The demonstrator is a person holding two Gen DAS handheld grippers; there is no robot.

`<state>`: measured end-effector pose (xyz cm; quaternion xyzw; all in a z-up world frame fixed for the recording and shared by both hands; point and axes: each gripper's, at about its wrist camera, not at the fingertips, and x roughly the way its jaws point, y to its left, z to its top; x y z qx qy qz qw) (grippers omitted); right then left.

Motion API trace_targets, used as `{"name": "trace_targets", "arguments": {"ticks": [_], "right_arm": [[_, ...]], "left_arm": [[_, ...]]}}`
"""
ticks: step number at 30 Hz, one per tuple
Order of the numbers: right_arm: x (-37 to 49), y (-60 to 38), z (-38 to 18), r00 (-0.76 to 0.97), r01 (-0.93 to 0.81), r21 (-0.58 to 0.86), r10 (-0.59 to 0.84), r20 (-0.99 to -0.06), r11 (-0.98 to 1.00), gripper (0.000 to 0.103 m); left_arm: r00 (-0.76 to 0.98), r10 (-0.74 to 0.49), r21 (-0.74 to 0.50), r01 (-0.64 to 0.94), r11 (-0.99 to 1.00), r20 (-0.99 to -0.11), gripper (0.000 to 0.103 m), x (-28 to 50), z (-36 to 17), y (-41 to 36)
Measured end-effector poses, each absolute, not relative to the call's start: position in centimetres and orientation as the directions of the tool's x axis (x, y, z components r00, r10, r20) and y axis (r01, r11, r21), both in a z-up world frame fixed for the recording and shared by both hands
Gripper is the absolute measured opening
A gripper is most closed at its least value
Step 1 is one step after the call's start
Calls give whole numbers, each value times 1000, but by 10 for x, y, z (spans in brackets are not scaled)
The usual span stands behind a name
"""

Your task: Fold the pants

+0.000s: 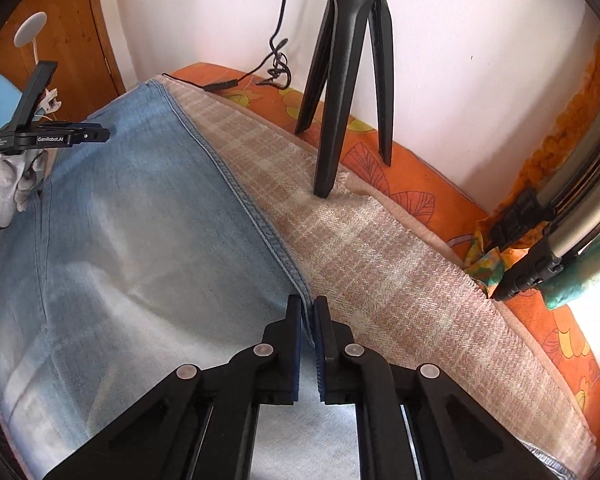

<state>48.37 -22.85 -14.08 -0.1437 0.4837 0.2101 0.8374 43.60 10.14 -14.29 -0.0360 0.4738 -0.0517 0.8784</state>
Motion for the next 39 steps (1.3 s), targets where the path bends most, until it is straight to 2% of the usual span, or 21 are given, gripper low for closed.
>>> {"name": "trace_targets", "arguments": {"ticks": [3,4,5,10,14,17,23,26,28,31,33,39], "right_arm": [[460,-222,-121,480,-496,-40,236,-845,868,2],[449,-220,-115,496,-501,-48,241,-835,864,2],[436,-216,-109,514,-511,-66,244,-823,857,2],[369,-191,-96,535,-585,-101,289,-794,805,2],[330,-164,-109,515,-647,-136,299,-803,750,2],[315,-155,-120,511,-673,-170,286,-811,720,2],[309,-159,-124,502,-675,-157,293,-814,721,2],[310,-160,-123,507,-670,-155,295,-810,726,2],[311,-160,-124,509,-669,-158,292,-810,726,2],[308,-158,-124,516,-670,-176,282,-809,721,2],[306,-157,-123,526,-667,-191,274,-805,720,2],[308,-165,-105,580,-622,-212,261,-772,754,2]], "left_arm": [[549,-162,-170,37,985,-820,66,443,-131,101],[542,-179,-195,28,980,-821,72,447,-128,101],[533,-195,-220,17,975,-823,73,451,-125,100],[505,-244,-292,-16,956,-828,74,469,-118,89],[464,-254,-312,-50,949,-848,74,479,-124,77],[427,-227,-305,-122,945,-875,74,485,-138,79],[428,-234,-365,-255,895,-873,70,488,-154,99],[445,-219,-362,-265,894,-868,57,487,-156,104],[450,-211,-352,-256,900,-867,24,487,-158,105],[479,-191,-339,-244,909,-857,10,482,-159,107],[503,-189,-343,-233,910,-843,6,476,-157,111],[605,-200,-393,-205,896,-771,4,450,-130,129]]}}
